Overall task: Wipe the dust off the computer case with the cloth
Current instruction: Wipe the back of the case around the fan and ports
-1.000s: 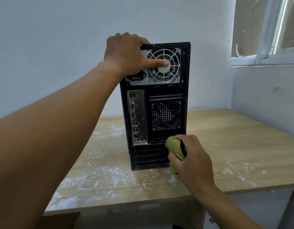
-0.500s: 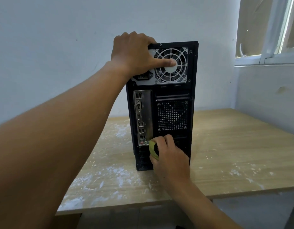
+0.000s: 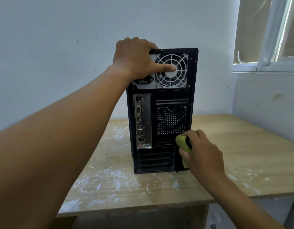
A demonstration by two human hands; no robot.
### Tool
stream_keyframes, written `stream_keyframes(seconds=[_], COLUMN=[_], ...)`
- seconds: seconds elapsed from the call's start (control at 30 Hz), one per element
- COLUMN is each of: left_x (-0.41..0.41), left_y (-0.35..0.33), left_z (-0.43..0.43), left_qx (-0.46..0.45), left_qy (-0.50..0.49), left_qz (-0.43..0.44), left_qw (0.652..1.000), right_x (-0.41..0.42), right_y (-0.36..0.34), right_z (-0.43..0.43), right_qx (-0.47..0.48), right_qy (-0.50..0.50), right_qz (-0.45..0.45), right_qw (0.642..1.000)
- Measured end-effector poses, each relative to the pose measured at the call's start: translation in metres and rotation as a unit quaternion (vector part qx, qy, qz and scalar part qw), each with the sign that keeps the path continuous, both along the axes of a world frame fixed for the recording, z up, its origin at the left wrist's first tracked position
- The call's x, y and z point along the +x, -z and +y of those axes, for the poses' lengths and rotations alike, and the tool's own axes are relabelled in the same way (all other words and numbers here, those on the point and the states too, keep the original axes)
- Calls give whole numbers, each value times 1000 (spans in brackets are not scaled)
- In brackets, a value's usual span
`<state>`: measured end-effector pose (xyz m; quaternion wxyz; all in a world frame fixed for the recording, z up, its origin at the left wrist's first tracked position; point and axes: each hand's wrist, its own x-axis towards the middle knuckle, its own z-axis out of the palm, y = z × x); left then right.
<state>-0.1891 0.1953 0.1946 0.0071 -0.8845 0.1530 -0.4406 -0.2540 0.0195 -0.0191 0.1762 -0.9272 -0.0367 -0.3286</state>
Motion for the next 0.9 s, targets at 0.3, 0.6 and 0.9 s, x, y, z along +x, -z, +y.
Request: stream_keyframes(seconds=[0.3,0.6,0.9], left_x=[-1,0,8], left_y=[0,-1,8], left_z=[0,26,40], left_qx=[-7,-67,-154], left_qy=[11,95,153], left_qz=[7,36,42], left_qw=[1000,993,975], right_x=[-3,1,5], right_y=[5,44,21], right_z=[56,56,66], right_qx=[0,-38,31], right_qy=[-73,-98,-129], right_qz=[0,20,-84], right_qw=[997,994,988])
